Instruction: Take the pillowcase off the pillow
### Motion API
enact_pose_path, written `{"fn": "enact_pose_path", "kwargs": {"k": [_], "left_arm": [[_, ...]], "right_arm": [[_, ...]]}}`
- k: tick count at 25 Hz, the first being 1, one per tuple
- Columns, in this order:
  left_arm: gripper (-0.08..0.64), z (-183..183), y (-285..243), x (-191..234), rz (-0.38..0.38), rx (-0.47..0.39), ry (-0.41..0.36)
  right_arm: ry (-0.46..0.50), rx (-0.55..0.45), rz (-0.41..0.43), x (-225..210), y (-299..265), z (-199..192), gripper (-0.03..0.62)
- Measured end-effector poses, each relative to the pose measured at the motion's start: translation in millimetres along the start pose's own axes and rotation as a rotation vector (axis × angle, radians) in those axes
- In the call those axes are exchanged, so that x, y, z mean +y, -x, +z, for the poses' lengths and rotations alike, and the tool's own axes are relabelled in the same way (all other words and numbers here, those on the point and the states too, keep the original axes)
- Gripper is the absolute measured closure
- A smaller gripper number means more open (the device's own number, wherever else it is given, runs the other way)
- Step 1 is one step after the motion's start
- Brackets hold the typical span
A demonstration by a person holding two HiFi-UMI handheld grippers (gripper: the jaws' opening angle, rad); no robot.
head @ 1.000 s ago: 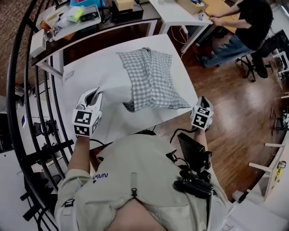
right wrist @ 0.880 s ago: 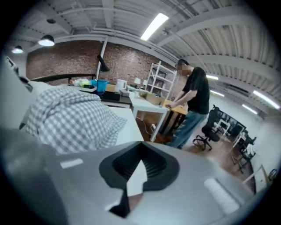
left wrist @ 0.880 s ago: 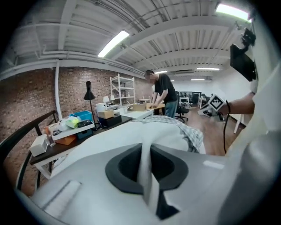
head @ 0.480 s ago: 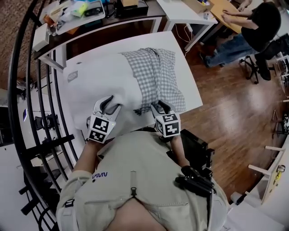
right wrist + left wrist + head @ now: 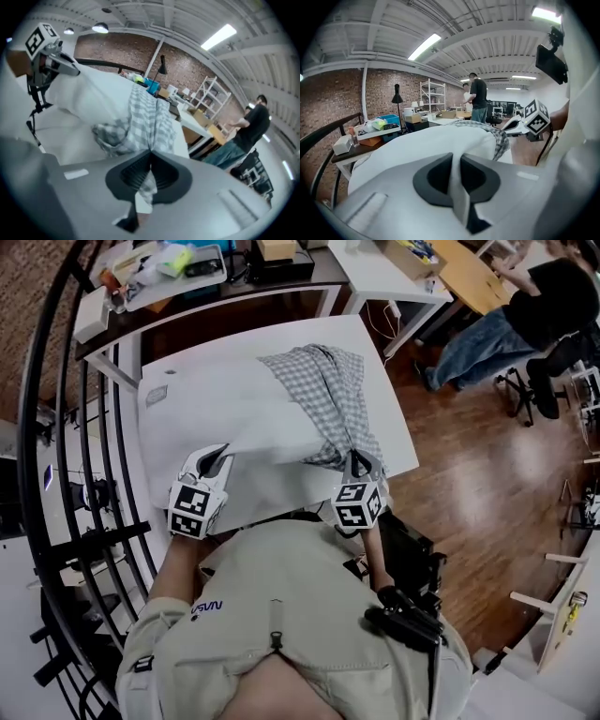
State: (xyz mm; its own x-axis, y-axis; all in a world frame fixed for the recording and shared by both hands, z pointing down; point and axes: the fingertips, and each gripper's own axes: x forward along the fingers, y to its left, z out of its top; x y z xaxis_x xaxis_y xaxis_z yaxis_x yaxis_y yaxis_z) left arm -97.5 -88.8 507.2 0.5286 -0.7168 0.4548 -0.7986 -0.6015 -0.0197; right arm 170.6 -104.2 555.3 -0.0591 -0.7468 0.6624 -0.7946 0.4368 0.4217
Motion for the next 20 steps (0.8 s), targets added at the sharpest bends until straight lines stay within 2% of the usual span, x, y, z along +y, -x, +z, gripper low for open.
{"fn": "enact_pose_path", "kwargs": {"k": [2, 5, 8, 10, 11, 14, 17, 20], "left_arm": [[0.538, -8, 0, -3, -0.017, 0.001, 0.034], [0.538, -22, -13, -24, -0.068, 0.041, 0.043], [0.538, -49, -25, -45, -0.105, 0.099, 0.091], [0.522, -60, -24, -59, -0.136, 0.122, 0.081], [0.489, -59, -21, -65, -0.153, 0.127, 0.058], [0.392, -38, -2, -76, -0.183, 0.112, -0.010], [0.381, -3, 13, -77, -0.174, 0.038, -0.058], [0.369, 20, 6, -63, -0.128, -0.005, -0.076]], "right_arm": [[0.007, 0.021, -0.038, -14, -9, -10, 0.583], [0.021, 0.096, -0.049, -18, -33, -35, 0.583], [-0.030, 0.167, 0.040, 1, -53, -66, 0.583], [-0.062, 0.173, 0.100, 10, -52, -73, 0.581], [-0.081, 0.163, 0.122, 10, -49, -72, 0.575], [-0.207, 0.109, 0.221, 2, -34, -58, 0.490], [-0.331, -0.017, 0.290, -19, -10, -16, 0.465], [-0.335, -0.143, 0.288, -35, -3, 31, 0.465]]}}
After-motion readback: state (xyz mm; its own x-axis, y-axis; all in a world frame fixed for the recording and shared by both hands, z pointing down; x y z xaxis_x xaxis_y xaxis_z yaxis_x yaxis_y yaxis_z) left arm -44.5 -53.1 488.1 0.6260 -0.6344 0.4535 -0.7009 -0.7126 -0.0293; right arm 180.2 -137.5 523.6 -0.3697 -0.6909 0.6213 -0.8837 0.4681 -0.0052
